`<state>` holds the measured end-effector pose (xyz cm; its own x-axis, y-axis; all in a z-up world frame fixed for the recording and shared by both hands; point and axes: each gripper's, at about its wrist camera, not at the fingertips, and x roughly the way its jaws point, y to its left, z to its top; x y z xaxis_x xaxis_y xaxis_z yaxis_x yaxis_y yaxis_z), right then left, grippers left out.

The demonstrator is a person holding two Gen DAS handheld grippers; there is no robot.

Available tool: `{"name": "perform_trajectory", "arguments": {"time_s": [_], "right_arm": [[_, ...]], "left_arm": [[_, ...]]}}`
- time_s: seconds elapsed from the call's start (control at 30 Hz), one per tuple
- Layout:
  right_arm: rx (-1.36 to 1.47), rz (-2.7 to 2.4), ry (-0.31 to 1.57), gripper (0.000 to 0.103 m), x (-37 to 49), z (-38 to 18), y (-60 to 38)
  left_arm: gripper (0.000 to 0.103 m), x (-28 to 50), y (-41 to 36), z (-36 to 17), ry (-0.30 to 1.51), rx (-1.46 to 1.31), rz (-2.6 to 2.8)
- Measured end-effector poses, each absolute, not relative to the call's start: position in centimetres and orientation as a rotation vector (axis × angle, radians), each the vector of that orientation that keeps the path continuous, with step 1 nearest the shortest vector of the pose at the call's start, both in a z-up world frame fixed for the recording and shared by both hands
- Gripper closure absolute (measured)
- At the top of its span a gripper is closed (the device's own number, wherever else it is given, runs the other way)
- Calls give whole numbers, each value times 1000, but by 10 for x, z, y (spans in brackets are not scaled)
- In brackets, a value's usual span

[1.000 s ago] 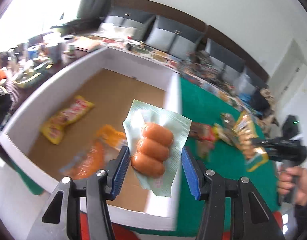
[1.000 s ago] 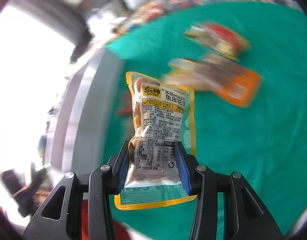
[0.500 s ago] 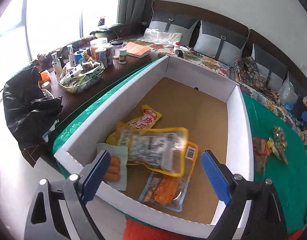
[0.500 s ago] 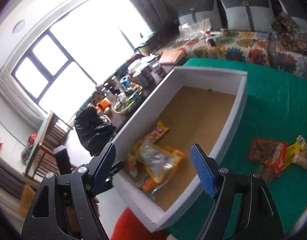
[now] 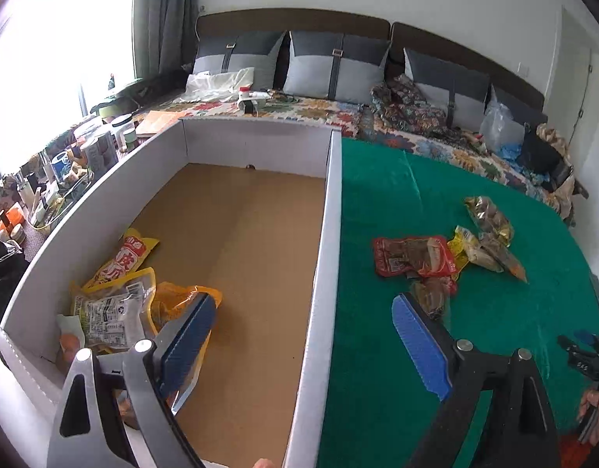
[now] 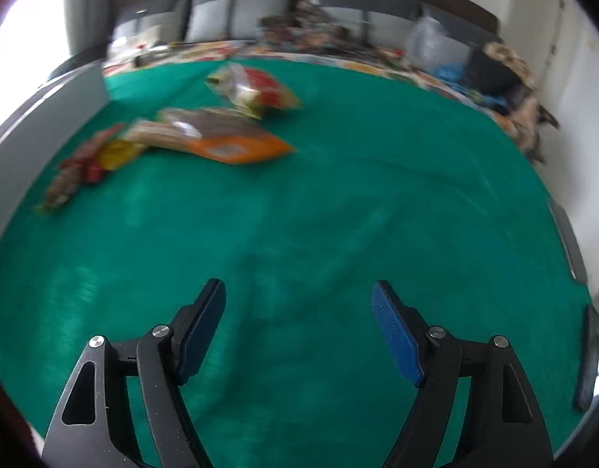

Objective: Organize snacks
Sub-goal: 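Open both tools over the box, dropping the sausages and peanut pouch, then move the left tool to the clear green-label meat pack and grasp it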

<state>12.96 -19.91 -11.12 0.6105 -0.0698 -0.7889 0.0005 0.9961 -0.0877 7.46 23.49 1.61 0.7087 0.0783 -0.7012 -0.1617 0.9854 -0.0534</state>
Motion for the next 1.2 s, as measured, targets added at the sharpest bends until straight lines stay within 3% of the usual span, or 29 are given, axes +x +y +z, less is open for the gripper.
{"name": "perform_trajectory", "arguments": {"time_s": [0.2, 0.5, 0.7, 0.77, 0.9, 1.03, 1.2], "right_arm": [[-30, -117, 922, 23, 141, -128, -255], [51, -134, 919, 14, 136, -120, -270], [52, -141, 920, 12, 123, -123, -263], [52, -141, 920, 12, 124, -123, -263], [52, -140, 920, 12, 124, -123, -264], [52, -140, 920, 12, 124, -123, -264], [53, -140, 920, 11, 124, -123, -264]], "left_arm": [[12, 81, 233, 10, 808, -111, 174], [12, 70, 223, 5, 816, -71, 189], [11, 42, 193, 60, 562, 81, 316], [2, 32, 173, 77, 497, 109, 275], [0, 17, 133, 88, 451, 95, 140], [0, 22, 98, 57, 569, -4, -41], [0, 43, 62, -32, 804, -42, -161]]}}
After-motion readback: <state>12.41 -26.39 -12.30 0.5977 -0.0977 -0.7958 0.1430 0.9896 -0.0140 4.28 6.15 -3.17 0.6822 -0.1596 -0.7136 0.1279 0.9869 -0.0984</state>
